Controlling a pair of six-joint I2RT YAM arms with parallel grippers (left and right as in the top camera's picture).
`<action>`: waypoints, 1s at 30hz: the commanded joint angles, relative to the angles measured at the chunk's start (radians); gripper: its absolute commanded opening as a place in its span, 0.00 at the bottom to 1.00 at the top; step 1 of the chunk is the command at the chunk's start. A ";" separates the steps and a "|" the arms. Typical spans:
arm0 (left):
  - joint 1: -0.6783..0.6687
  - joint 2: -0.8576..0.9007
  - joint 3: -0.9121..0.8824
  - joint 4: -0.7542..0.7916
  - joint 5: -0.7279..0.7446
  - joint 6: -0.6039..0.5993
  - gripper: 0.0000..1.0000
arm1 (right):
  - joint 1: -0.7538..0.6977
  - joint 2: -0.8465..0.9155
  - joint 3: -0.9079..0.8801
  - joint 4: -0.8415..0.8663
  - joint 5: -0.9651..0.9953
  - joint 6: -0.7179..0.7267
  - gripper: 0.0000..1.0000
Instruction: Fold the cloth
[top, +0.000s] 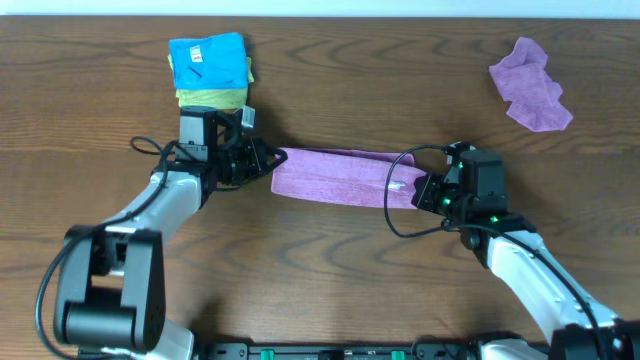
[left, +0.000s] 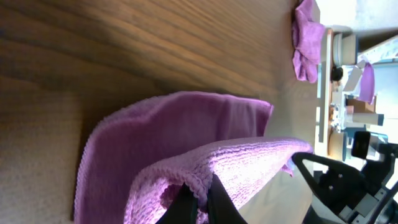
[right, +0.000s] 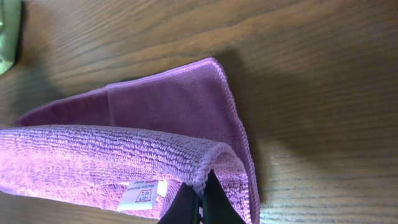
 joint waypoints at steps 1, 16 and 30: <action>0.013 0.042 0.008 0.056 -0.066 -0.041 0.06 | -0.016 0.035 0.008 0.016 0.103 -0.011 0.01; 0.011 0.156 0.010 0.249 -0.092 -0.170 0.06 | -0.016 0.197 0.010 0.205 0.136 -0.018 0.01; 0.018 0.156 0.010 0.250 -0.126 -0.173 0.14 | -0.016 0.287 0.046 0.253 0.169 -0.026 0.40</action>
